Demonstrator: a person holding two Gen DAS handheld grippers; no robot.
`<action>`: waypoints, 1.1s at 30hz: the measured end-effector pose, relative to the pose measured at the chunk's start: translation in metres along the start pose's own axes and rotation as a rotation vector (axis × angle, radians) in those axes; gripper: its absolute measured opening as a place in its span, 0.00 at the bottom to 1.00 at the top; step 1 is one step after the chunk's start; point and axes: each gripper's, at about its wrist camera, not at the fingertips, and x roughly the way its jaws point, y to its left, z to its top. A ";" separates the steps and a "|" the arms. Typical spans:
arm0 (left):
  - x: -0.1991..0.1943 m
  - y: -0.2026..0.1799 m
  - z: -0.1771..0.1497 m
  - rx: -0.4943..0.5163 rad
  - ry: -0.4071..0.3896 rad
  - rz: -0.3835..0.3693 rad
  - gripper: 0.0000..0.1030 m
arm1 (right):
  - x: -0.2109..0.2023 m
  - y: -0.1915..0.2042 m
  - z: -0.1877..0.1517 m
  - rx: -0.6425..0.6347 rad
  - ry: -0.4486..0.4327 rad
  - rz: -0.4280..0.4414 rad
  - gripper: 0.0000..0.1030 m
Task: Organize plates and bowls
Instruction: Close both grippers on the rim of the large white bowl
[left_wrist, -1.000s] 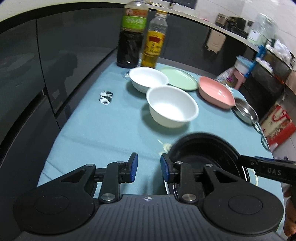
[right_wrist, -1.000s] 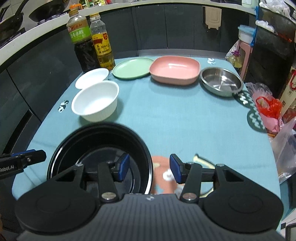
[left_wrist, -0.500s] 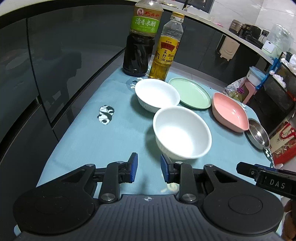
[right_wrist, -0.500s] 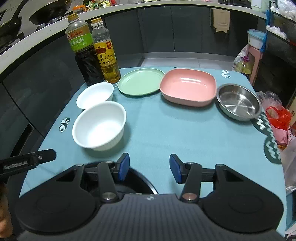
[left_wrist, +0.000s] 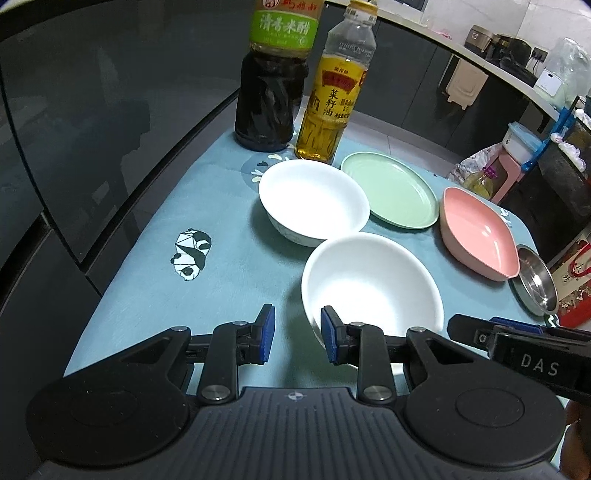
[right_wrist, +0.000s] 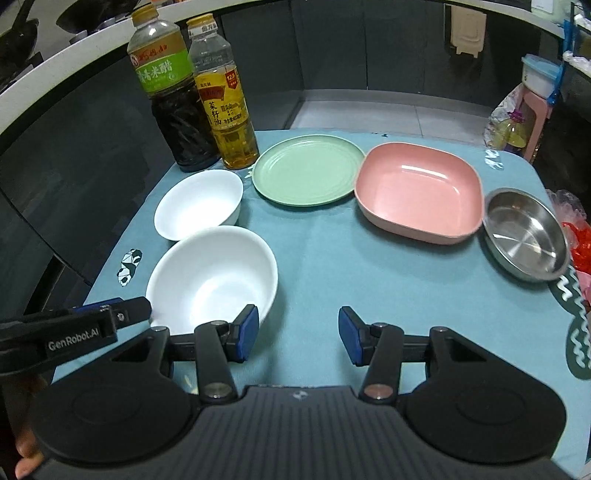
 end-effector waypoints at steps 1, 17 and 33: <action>0.003 0.000 0.001 0.002 0.004 0.000 0.25 | 0.002 0.000 0.002 -0.001 0.005 0.001 0.46; 0.035 -0.010 0.005 0.076 0.046 -0.032 0.14 | 0.046 0.003 0.015 -0.031 0.082 0.023 0.24; -0.014 -0.024 -0.007 0.130 -0.039 -0.072 0.10 | 0.003 0.011 0.005 -0.040 0.009 0.040 0.06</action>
